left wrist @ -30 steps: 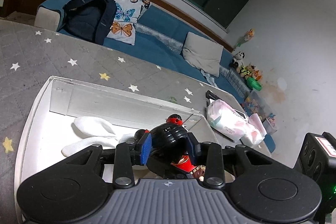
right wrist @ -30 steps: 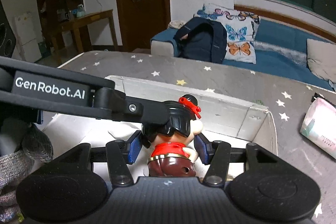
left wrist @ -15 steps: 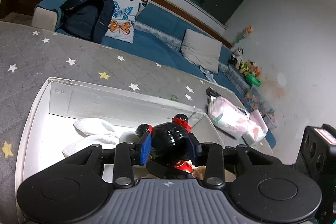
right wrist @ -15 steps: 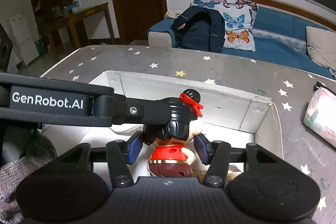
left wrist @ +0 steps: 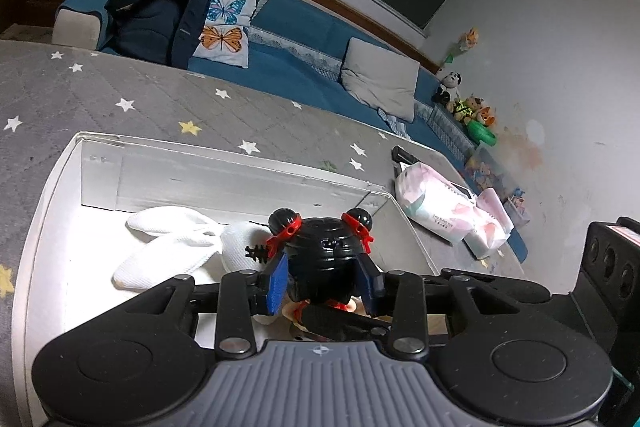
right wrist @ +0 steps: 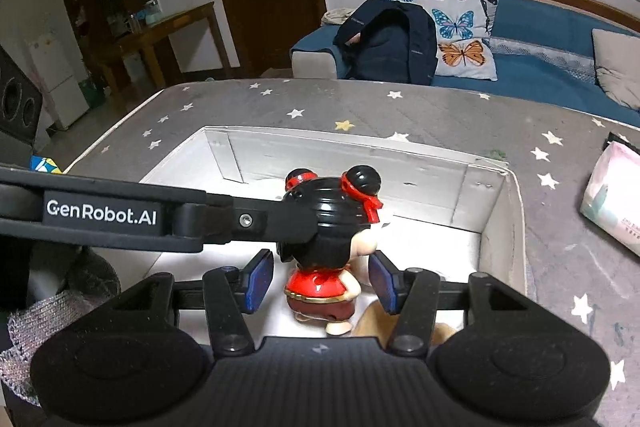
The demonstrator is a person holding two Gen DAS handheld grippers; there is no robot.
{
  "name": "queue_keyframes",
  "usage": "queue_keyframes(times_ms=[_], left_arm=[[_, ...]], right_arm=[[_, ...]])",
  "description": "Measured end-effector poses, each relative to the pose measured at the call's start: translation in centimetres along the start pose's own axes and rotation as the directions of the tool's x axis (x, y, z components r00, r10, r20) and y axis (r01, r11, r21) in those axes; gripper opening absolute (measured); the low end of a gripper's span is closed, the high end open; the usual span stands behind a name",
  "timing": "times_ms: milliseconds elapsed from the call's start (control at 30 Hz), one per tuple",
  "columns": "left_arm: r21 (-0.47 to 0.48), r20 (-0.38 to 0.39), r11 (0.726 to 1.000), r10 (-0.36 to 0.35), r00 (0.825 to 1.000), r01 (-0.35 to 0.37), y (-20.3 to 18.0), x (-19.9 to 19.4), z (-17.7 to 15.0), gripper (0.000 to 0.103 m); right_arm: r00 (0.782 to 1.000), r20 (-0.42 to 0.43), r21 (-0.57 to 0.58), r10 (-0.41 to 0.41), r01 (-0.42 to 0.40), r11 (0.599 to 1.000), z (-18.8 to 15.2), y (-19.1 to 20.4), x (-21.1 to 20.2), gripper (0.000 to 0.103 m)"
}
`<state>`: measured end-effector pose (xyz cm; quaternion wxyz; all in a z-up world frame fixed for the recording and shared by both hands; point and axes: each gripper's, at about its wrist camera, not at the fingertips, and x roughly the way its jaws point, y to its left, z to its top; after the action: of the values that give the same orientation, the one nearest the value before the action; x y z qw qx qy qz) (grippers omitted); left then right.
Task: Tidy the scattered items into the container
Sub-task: 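Carry the doll into the box and lower it beside the peanut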
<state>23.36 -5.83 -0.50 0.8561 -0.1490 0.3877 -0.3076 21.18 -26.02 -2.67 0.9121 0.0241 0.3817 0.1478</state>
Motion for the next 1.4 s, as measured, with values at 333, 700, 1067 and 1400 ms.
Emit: queue_keyframes(times_ms=[333,700,1067,1400], left_arm=[[0.034,-0.010,0.999,0.023,1.000,-0.023,-0.9,-0.2,-0.4,0.039],[0.041,-0.005,0.999,0.033,0.999,-0.033,-1.7,-0.6,-0.7,0.039],[0.071,0.034,0.995,0.068,0.997,-0.070,-3.2,-3.1,-2.1,0.039],[0.106,0.075,0.985,0.132,0.988,-0.139,-5.2,-6.2,-4.5,0.039]], right_arm=[[0.999,0.035,-0.043,-0.040,0.041,0.998,-0.4,0.2,-1.2,0.055],[0.998,0.056,-0.033,-0.040,0.042,0.999,-1.0,0.0,-2.3,0.055],[0.995,0.096,-0.037,-0.029,0.033,0.999,-1.9,1.0,-4.4,0.055],[0.992,0.129,-0.040,-0.011,0.016,0.999,-4.0,2.1,-6.8,0.055]])
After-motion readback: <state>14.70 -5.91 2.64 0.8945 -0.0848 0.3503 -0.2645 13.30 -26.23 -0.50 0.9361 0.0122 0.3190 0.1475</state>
